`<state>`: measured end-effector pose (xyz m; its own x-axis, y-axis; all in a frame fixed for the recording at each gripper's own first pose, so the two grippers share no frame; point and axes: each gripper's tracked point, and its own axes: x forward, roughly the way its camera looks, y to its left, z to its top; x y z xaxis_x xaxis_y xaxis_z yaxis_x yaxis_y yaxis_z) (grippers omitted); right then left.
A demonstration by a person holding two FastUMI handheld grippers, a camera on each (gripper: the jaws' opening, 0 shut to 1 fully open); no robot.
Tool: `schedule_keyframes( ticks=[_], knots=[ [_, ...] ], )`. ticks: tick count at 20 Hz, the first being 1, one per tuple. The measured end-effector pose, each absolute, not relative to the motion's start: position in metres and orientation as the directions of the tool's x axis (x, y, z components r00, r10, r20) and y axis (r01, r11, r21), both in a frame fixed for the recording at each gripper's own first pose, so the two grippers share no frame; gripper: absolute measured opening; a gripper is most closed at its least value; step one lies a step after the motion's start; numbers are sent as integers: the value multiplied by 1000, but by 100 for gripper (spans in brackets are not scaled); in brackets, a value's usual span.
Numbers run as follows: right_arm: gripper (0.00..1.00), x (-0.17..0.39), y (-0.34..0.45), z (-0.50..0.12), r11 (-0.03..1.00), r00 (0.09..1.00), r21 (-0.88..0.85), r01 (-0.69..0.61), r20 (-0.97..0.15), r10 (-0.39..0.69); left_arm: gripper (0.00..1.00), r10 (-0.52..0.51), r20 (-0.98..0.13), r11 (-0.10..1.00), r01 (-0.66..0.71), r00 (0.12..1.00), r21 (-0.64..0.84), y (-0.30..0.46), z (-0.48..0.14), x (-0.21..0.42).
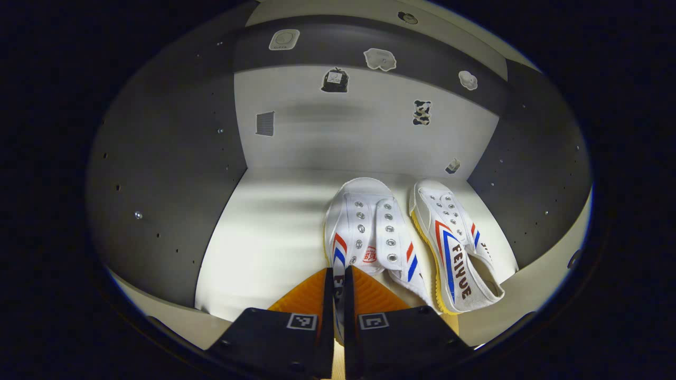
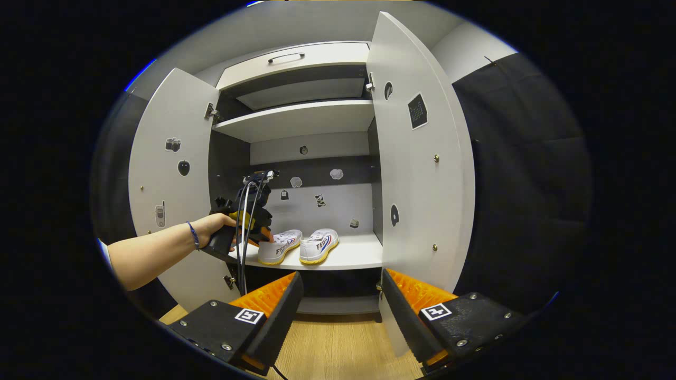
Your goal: Grab one shoe with the right hand and put it into the shoe cabinet, grab the other shoe with the left hand and put it into the shoe cabinet; then close the right door with the right hand and the left door with the left hand.
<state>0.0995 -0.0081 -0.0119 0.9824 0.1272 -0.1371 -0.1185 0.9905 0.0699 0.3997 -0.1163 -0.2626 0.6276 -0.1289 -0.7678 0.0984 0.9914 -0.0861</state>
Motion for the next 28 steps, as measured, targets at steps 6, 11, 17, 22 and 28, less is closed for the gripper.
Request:
schedule_keyframes(
  ticks=[6, 11, 17, 22, 28],
  knots=[
    [93, 94, -3, -5, 989, 982, 73, -132, -126, 140, 69, -81, -666, 995, 99, 742, -11, -99, -213, 400],
    [93, 83, -9, 4, 989, 984, 54, -137, -108, 142, 95, -112, -542, 993, 107, 833, -41, -102, -159, 368],
    [92, 64, -43, 7, 996, 991, 36, -82, -101, 86, 97, -117, -362, 991, 134, 925, 22, -99, -89, 315],
    [92, 53, -92, 4, 1000, 994, 29, 2, -108, 2, 97, -151, -206, 987, 158, 967, 21, -103, -36, 254],
    [92, 59, -160, -2, 993, 987, 9, 117, -107, -116, 97, -172, -128, 982, 180, 977, 58, -102, -6, 186]
  ],
)
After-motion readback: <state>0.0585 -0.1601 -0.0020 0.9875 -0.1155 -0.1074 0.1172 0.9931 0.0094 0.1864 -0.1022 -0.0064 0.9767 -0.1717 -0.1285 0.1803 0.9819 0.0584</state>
